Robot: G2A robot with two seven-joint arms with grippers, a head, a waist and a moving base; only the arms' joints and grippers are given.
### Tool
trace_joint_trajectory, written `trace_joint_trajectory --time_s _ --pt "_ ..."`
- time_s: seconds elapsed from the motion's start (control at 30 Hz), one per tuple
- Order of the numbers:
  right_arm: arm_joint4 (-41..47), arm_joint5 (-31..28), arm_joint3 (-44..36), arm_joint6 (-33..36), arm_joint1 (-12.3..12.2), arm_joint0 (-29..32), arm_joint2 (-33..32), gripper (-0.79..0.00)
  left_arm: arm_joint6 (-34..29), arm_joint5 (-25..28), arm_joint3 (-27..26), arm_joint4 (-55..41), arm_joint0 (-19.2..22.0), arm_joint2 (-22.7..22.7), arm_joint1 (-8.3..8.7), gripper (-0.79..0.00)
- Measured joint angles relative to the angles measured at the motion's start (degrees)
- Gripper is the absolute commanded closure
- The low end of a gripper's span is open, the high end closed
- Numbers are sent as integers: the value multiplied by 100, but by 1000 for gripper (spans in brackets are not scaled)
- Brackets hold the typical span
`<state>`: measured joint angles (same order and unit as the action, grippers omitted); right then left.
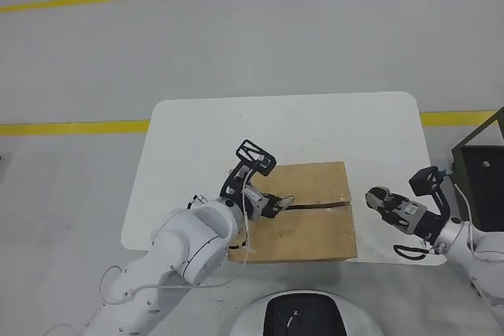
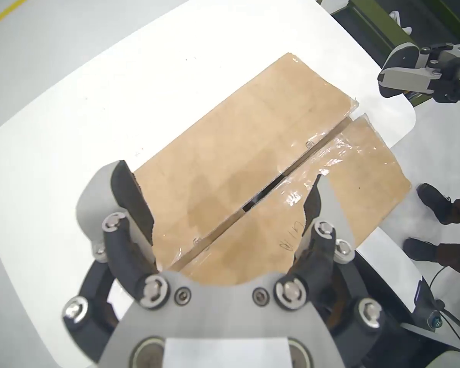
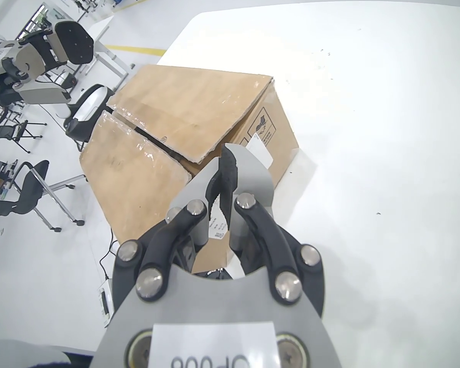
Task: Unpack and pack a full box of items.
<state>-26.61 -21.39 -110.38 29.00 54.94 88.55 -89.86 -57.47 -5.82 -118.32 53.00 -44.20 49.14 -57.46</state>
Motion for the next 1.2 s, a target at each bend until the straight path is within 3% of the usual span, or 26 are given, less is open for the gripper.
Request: trace_joint_trajectory --time_s 0.2,0.37,0.77,0.93,1.2 --pt "31 35 -14 95 2 2 -1 0 -167 1085 -190 704 70 -218 -3 -785" --pt "36 57 -17 125 5 9 -19 0 -342 1758 -177 1235 299 -731 -114 -785" --pt "52 53 -94 116 3 199 -175 0 -586 1917 413 2676 679 -1710 -510 -785" --pt "58 62 -126 112 6 251 -203 0 -662 1767 681 3094 731 -1739 -620 -785" --pt "47 47 -151 99 14 271 -207 0 -586 1986 966 3948 866 -1688 -743 -785"
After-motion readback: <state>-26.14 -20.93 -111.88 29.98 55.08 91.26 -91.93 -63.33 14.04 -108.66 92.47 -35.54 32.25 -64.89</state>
